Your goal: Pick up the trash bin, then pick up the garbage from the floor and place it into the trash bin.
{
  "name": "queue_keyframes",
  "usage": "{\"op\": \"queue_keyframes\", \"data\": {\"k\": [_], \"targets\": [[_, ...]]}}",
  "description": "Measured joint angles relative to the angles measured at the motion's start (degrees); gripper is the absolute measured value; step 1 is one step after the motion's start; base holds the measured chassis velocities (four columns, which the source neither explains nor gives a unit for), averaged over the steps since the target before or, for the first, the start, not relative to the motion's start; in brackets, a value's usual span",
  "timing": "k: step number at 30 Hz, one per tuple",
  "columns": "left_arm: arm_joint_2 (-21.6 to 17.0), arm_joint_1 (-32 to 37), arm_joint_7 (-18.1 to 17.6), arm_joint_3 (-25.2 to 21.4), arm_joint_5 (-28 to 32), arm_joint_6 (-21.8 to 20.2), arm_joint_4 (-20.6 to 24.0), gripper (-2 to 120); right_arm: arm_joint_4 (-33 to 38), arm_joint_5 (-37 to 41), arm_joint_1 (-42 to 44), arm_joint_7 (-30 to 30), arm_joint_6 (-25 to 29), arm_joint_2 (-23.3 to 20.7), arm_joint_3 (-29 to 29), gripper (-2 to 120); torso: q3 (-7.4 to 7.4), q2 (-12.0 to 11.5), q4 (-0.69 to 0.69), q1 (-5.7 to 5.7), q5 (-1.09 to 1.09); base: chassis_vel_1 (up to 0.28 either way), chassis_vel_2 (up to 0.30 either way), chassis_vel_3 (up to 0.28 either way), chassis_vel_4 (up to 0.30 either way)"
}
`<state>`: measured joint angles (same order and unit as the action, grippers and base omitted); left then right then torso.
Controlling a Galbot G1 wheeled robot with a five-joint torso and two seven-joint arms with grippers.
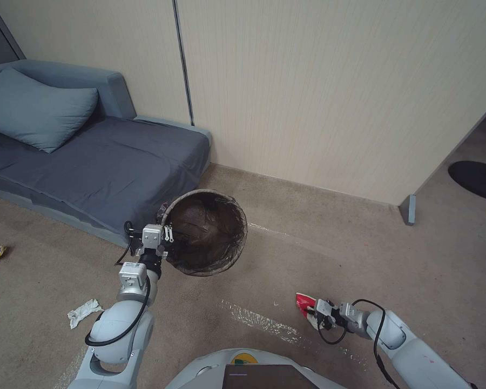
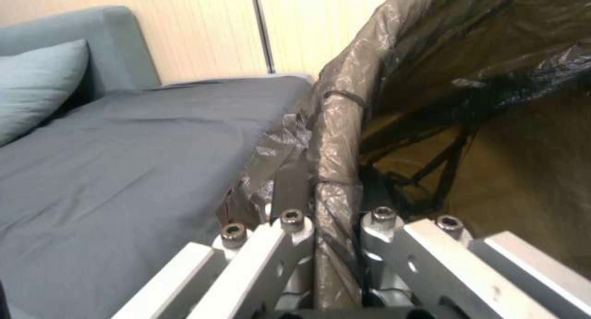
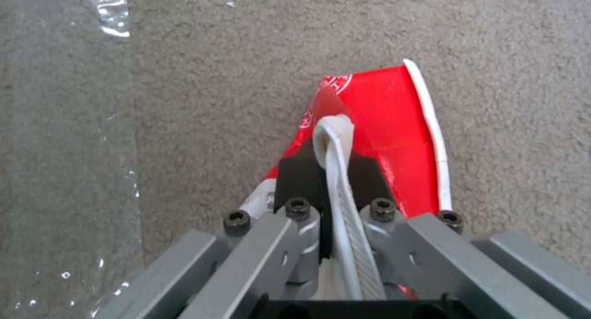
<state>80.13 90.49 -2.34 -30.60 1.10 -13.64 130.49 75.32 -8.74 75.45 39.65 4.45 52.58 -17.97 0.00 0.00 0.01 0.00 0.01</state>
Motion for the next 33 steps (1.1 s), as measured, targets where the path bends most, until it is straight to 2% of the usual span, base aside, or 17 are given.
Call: {"op": "queue_keyframes", "data": {"k": [6, 10, 13, 15, 17, 18, 22, 24, 25, 26, 27, 33], "targets": [[0.0, -0.1, 0.0, 0.1, 0.1, 0.0, -0.1, 3, 3.5, 0.5, 2.1, -1.8, -0.1, 0.9, -3.3, 0, 0.00, 0.0, -0.01, 0.00, -0.01, 0.000, 0.000, 0.000, 0.000], [-0.3, -0.1, 0.0, 0.0, 0.4, 0.1, -0.3, 3, 8.6, 3.3, 3.6, -3.1, -0.2, 1.1, -7.7, 0, 0.00, 0.0, -0.01, 0.00, -0.02, 0.000, 0.000, 0.000, 0.000], [-0.4, -0.2, 0.0, 0.2, 0.8, 0.0, -0.5, 3, 17.3, 8.2, 6.0, -4.9, -1.8, 0.7, -11.8, 0, 0.00, 0.0, 0.01, 0.00, -0.03, 0.000, 0.000, 0.000, 0.000], [-0.5, -0.2, 0.0, 0.2, 0.8, -0.1, -0.6, 3, 18.0, 8.6, 6.2, -5.1, -2.1, 0.7, -12.1, 0, 0.00, 0.0, 0.00, 0.00, -0.04, 0.000, 0.000, 0.000, 0.000], [-0.6, -0.2, 0.0, 0.2, 1.2, -0.6, -0.7, 3, 24.8, 12.3, 7.9, -7.6, -4.2, 1.2, -14.7, 0, 0.00, 0.0, -0.02, 0.00, -0.03, 0.000, 0.000, 0.000, 0.000], [-0.6, -0.2, 0.0, 0.2, 1.2, -0.6, -0.7, 3, 24.8, 12.3, 7.9, -7.6, -4.2, 1.2, -14.7, 0, 0.00, 0.0, -0.02, 0.00, -0.03, 0.000, 0.000, 0.000, 0.000], [-0.9, -0.1, 0.0, 0.0, 2.3, -1.5, -0.9, 3, 33.7, 17.5, 8.7, -10.3, -7.6, 2.3, -17.7, 0, 0.00, 0.0, -0.01, 0.00, -0.01, 0.000, 0.000, 0.000, 0.000], [-0.9, -0.1, 0.0, 0.0, 2.3, -1.5, -0.9, 3, 33.7, 17.5, 8.7, -10.3, -7.6, 2.3, -17.7, 0, 0.00, 0.0, -0.01, 0.00, -0.01, 0.000, 0.000, 0.000, 0.000], [-0.9, -0.2, 0.0, 0.0, 2.5, -1.7, -1.1, 3, 36.4, 19.2, 8.7, -11.0, -8.6, 2.4, -18.2, 0, 0.00, 0.0, -0.01, 0.00, -0.01, 0.000, 0.000, 0.000, 0.000], [-0.8, -0.2, 0.0, 0.2, 2.9, -2.3, -1.3, 3, 44.4, 24.3, 8.1, -13.7, -11.6, 2.5, -18.2, 0, 0.00, 0.0, 0.00, 0.00, -0.02, 0.000, 0.000, 0.000, 0.000], [-0.8, -0.2, 0.0, 0.3, 2.9, -2.5, -1.4, 3, 46.5, 25.8, 7.9, -14.5, -12.5, 2.7, -17.8, 0, 0.00, 0.0, 0.00, 0.00, -0.02, 0.000, 0.000, 0.000, 0.000], [-0.8, -0.4, 0.0, 0.6, 2.8, -3.5, -1.7, 3, 53.8, 32.8, 6.1, -17.1, -15.7, 2.7, -16.5, 0, 0.00, 0.0, -0.01, 0.00, -0.02, 0.000, 0.000, 0.000, 0.000]]}}
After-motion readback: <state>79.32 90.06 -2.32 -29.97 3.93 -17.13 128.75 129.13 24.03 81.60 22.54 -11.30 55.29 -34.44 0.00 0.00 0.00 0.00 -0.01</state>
